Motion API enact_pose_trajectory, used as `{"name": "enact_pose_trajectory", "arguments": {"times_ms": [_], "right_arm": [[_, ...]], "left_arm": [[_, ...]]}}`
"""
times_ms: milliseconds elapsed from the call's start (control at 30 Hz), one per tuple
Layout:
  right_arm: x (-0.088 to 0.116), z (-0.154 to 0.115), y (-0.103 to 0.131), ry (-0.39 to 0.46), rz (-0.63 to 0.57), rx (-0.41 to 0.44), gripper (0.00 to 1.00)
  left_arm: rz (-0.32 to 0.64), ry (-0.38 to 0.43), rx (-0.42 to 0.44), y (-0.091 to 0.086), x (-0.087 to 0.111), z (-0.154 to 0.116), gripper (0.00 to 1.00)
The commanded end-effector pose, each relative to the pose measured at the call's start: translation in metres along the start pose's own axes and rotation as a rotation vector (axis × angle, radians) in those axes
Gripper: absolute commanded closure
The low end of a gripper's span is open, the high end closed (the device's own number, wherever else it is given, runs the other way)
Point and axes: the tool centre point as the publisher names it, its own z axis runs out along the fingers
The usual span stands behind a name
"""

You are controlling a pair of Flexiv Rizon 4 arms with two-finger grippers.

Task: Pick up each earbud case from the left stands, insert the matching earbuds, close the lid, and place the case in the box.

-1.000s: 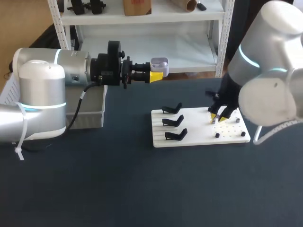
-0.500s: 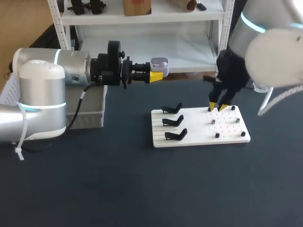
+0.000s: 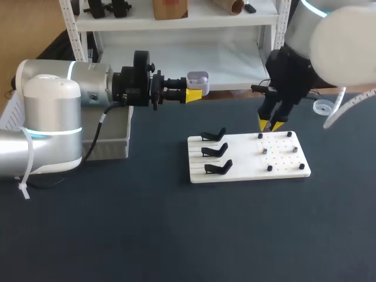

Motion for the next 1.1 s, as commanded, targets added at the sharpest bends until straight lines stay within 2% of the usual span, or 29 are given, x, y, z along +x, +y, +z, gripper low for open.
{"name": "enact_pose_trajectory", "arguments": {"times_ms": [33,100,267,467,733,1100], "right_arm": [[0.002,-0.007,0.005,-0.017,-0.01,-0.025,1.0],[0.002,-0.017,0.016,-0.009,-0.047,-0.004,1.0],[0.004,-0.044,0.04,0.05,-0.121,-0.011,1.0],[0.005,-0.073,0.069,0.071,-0.206,-0.029,1.0],[-0.007,-0.082,0.096,0.07,-0.286,-0.02,1.0],[-0.039,-0.084,0.126,0.045,-0.42,0.025,1.0]], "left_arm": [[0.001,-0.002,-0.001,0.0,0.001,0.0,1.0],[0.001,-0.002,-0.001,0.0,0.001,0.0,1.0],[0.001,-0.002,-0.001,0.0,0.001,0.0,1.0],[0.001,-0.002,-0.001,0.0,0.001,0.0,1.0],[0.001,-0.002,-0.001,0.0,0.001,0.0,1.0],[0.001,-0.002,-0.001,0.0,0.001,0.0,1.0]]}}
